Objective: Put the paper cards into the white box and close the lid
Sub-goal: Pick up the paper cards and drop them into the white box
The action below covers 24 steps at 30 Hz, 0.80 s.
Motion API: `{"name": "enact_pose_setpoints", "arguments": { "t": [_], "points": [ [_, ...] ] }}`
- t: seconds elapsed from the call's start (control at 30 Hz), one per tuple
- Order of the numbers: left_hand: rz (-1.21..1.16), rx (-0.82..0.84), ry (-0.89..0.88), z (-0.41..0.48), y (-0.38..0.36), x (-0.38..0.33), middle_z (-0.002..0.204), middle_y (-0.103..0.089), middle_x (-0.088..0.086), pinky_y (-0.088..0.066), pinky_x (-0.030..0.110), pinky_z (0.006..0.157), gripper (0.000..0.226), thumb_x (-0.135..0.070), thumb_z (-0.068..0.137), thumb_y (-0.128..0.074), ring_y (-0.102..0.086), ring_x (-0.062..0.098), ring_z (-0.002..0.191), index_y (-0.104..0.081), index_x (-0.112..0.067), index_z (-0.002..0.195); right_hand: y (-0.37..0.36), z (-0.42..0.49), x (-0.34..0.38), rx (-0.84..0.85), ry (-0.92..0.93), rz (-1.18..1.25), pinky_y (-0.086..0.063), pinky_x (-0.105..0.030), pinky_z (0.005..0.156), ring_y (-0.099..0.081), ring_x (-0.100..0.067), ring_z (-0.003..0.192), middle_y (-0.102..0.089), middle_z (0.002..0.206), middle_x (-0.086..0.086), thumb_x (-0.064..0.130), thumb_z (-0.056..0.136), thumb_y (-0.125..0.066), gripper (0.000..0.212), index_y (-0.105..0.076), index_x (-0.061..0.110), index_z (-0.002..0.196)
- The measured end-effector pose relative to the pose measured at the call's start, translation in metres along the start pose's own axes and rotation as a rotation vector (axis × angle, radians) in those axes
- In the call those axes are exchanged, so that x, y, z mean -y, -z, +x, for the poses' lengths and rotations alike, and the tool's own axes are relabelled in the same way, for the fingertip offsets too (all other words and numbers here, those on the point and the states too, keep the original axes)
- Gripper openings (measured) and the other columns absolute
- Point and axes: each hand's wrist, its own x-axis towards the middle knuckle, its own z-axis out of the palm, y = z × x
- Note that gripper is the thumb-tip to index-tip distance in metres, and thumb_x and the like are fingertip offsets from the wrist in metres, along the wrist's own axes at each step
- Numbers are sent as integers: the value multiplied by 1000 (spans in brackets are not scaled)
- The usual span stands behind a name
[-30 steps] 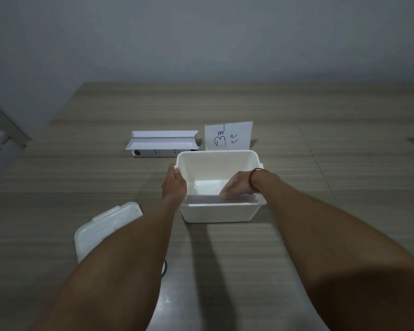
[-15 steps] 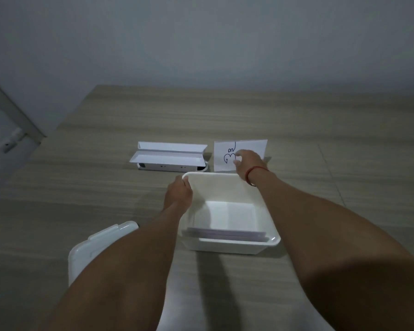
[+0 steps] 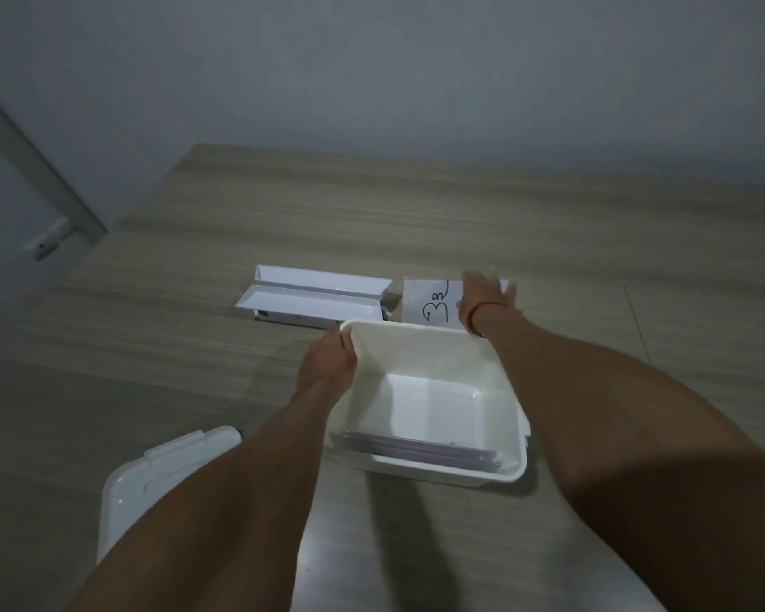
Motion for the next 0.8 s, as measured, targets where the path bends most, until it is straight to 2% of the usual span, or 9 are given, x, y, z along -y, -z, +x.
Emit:
{"name": "enact_pose_setpoints", "arguments": {
  "t": [0.1,0.27,0.4,0.5,0.6,0.7,0.8],
  "points": [
    [-17,0,-19,1,-1,2,115,-66,17,-49,40,89,46,-36,101,-25,-61,36,106,-58,-12,121,-2,2,1,-56,25,-75,-28,-45,111,-46,-29,128,-53,134,-11,10,95,-44,34,-52,18,127],
    [-28,42,-2,1,-1,3,119,-65,17,-48,39,91,46,-38,101,-27,-60,36,109,-56,-11,124,2,-5,-1,-70,115,98,-40,-37,98,-55,-31,119,-60,128,-13,7,97,-40,32,-59,17,120],
    [-51,157,22,0,8,4,127,-59,23,-45,37,92,48,-34,102,-29,-56,39,116,-48,-2,132,28,-21,2,-207,155,166,-40,-39,95,-54,-31,119,-60,127,-12,13,100,-38,27,-57,13,119],
    [-18,198,5,-6,16,6,128,-58,25,-44,35,90,45,-28,102,-32,-56,41,116,-47,3,131,57,-35,6,-344,153,227,-37,-40,96,-52,-30,119,-59,127,-7,13,99,-39,26,-57,17,117],
    [-9,246,-55,-20,24,3,136,-53,23,-42,34,91,42,-19,101,-36,-53,39,122,-41,2,137,89,-52,6,-447,119,261,-35,-39,97,-51,-28,120,-59,127,-6,11,98,-39,30,-56,21,120],
    [-58,272,-96,-33,26,4,142,-48,21,-41,37,100,49,-11,99,-39,-49,36,127,-29,-4,146,108,-69,8,-455,108,295,-33,-38,98,-50,-28,122,-59,128,-7,14,99,-37,31,-57,20,122],
    [-114,276,-98,-41,27,8,142,-47,23,-41,38,99,55,-7,98,-38,-49,37,127,-20,-7,151,103,-88,12,-328,121,341,-31,-38,100,-51,-28,122,-61,127,-8,20,101,-32,31,-59,17,118]
  ]
}}
